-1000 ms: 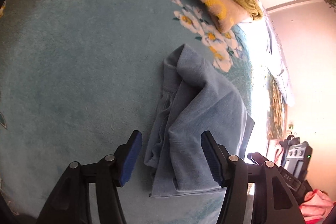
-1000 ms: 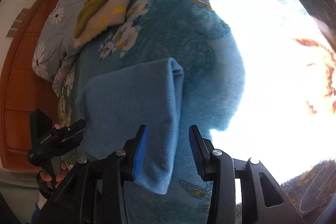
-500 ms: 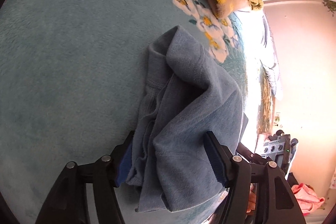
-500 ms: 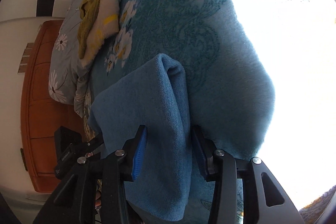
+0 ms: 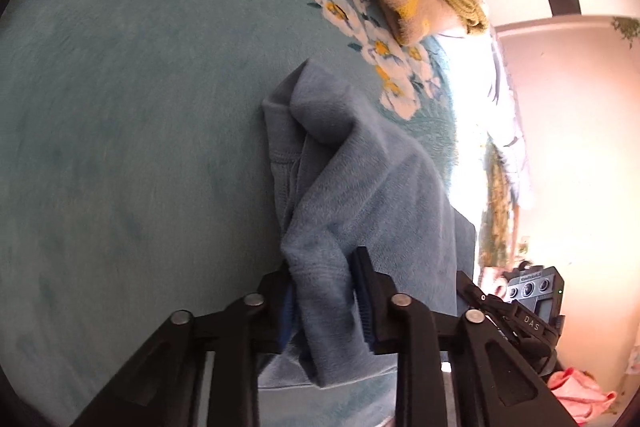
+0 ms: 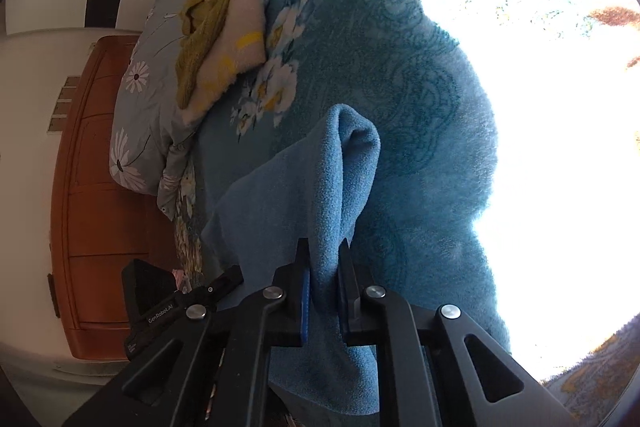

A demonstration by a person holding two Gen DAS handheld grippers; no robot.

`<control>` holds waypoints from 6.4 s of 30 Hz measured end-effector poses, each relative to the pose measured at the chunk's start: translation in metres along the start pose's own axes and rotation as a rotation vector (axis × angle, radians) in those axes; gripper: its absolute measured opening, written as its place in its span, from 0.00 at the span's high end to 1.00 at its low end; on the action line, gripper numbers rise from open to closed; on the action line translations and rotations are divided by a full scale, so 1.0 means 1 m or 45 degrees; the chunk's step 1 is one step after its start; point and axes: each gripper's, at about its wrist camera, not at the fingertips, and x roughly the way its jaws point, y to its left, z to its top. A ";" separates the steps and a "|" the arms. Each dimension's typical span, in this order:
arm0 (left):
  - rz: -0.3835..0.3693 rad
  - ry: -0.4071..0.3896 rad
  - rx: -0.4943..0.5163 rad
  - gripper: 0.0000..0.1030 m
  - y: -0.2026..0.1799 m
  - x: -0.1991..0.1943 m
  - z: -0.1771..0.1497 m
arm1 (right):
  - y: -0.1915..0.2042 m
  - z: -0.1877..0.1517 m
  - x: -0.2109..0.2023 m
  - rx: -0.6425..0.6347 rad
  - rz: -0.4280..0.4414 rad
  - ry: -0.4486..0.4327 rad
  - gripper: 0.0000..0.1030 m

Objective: Fold clothes

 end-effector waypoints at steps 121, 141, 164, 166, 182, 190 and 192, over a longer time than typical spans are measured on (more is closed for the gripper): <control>0.035 0.235 1.276 0.31 -0.468 0.154 -0.230 | -0.142 -0.087 -0.464 -0.053 -0.591 -0.861 0.60; 0.108 0.140 1.267 0.00 -0.391 0.114 -0.249 | -0.124 -0.135 -0.402 -0.001 -0.697 -0.814 0.26; 0.082 -0.121 1.284 0.00 -0.402 0.055 -0.265 | -0.085 -0.175 -0.401 -0.150 -0.901 -0.969 0.19; 0.087 -0.116 1.279 0.00 -0.400 0.056 -0.265 | -0.082 -0.176 -0.398 -0.173 -0.941 -0.971 0.19; 0.374 -0.076 1.243 0.00 -0.365 0.089 -0.257 | -0.101 -0.175 -0.365 -0.120 -1.002 -0.852 0.19; 0.423 -0.101 1.319 0.00 -0.364 0.095 -0.265 | -0.111 -0.173 -0.359 -0.078 -1.003 -0.823 0.19; 0.421 -0.100 1.321 0.00 -0.364 0.095 -0.265 | -0.112 -0.173 -0.359 -0.075 -1.003 -0.821 0.19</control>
